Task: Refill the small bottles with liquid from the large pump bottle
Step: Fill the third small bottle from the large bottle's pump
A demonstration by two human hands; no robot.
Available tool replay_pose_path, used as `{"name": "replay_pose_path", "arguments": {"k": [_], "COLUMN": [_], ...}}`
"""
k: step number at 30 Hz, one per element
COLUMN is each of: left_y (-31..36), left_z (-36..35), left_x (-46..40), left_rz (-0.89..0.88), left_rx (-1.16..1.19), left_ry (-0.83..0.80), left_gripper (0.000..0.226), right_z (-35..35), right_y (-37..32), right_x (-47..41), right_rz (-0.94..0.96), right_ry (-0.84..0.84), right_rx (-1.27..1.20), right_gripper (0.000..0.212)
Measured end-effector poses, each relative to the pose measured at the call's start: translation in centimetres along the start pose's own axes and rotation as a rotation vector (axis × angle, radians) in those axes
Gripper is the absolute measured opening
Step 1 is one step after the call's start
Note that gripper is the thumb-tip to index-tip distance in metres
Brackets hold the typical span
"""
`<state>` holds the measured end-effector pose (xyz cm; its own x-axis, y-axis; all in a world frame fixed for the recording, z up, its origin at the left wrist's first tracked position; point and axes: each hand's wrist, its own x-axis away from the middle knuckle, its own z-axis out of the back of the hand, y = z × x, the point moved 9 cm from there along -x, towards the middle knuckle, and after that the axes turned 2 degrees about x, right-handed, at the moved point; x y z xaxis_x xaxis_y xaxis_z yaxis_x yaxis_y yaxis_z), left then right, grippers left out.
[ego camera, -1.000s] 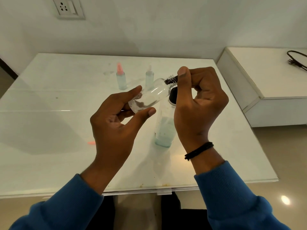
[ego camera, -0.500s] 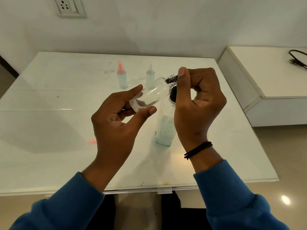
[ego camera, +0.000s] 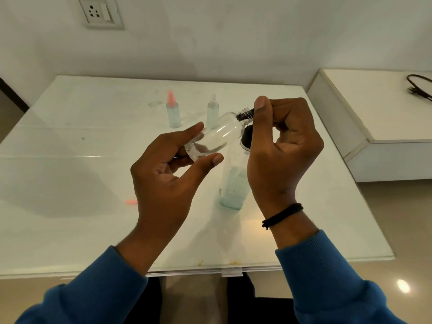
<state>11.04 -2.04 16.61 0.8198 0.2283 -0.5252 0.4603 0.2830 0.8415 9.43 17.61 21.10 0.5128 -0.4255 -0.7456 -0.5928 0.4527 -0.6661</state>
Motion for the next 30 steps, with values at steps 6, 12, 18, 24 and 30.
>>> {"name": "replay_pose_path", "arguments": {"k": [6, 12, 18, 24, 30], "left_y": [-0.24, -0.14, -0.1, 0.0, -0.12], "left_z": [0.1, 0.0, 0.02, 0.09, 0.03], "left_x": [0.03, -0.01, 0.03, 0.01, 0.02], "left_rz": [0.021, 0.013, 0.021, 0.022, 0.027], "left_rx": [0.009, -0.004, 0.007, 0.007, 0.027], "left_ry": [0.004, -0.001, 0.007, 0.006, 0.009], "left_gripper": [0.046, 0.046, 0.046, 0.045, 0.047], "right_z": [-0.13, -0.09, 0.03, -0.22, 0.01], "right_y": [-0.04, 0.13, 0.43, 0.37, 0.2], "right_x": [0.23, 0.24, 0.21, 0.48, 0.18], "right_rz": [-0.009, -0.029, -0.042, -0.044, -0.05], "right_ry": [-0.005, 0.004, 0.006, -0.003, 0.003], "right_rx": [-0.011, -0.004, -0.018, -0.031, -0.028], "right_gripper": [0.019, 0.018, 0.02, 0.017, 0.018]}}
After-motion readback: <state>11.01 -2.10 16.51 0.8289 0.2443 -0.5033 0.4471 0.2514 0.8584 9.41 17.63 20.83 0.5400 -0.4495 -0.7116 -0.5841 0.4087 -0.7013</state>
